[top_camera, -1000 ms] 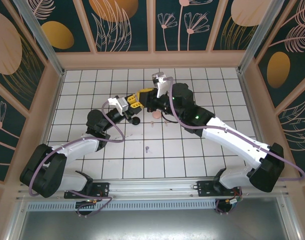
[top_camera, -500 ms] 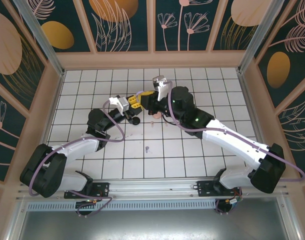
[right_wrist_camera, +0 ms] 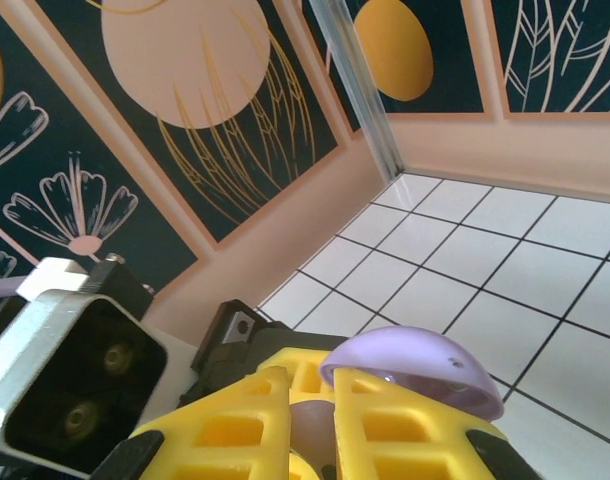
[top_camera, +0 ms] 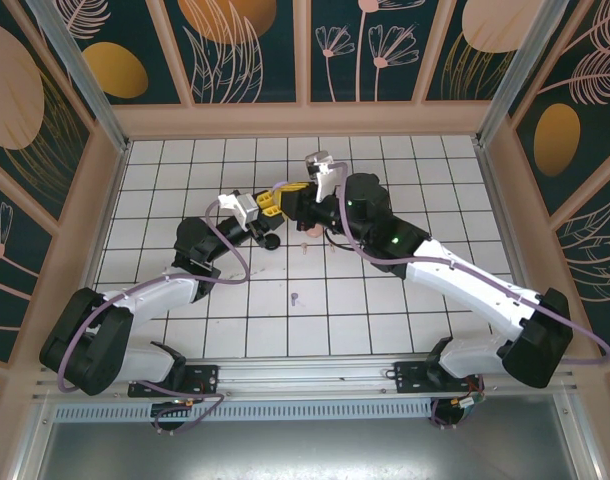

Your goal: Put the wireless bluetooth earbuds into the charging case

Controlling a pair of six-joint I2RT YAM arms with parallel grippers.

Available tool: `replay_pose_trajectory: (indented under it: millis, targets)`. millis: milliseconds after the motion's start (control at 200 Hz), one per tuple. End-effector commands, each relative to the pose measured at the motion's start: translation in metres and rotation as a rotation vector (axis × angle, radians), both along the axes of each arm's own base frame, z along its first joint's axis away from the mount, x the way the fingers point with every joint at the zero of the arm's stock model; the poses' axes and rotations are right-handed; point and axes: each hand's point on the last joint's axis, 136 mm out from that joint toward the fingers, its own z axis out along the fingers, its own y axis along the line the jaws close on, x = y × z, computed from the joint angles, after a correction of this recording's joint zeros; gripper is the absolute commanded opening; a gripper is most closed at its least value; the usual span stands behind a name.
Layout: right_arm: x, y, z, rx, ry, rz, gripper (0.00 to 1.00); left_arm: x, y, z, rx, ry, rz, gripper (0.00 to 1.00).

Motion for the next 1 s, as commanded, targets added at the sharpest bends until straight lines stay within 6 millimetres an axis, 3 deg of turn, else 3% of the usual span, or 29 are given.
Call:
replay_pose_trajectory:
  millis: [0, 145, 996]
  targets:
    - [-0.016, -0.008, 0.065, 0.143, -0.094, 0.04, 0.14, -0.009, -0.001, 0.029, -0.044, -0.075, -0.024, 0.0]
    - [-0.015, -0.009, 0.069, 0.143, -0.108, 0.031, 0.14, -0.01, -0.001, 0.03, -0.041, -0.076, -0.029, 0.0]
    - [0.005, -0.001, 0.02, 0.052, -0.077, -0.029, 0.13, -0.016, -0.001, 0.039, -0.048, -0.088, -0.052, 0.0]
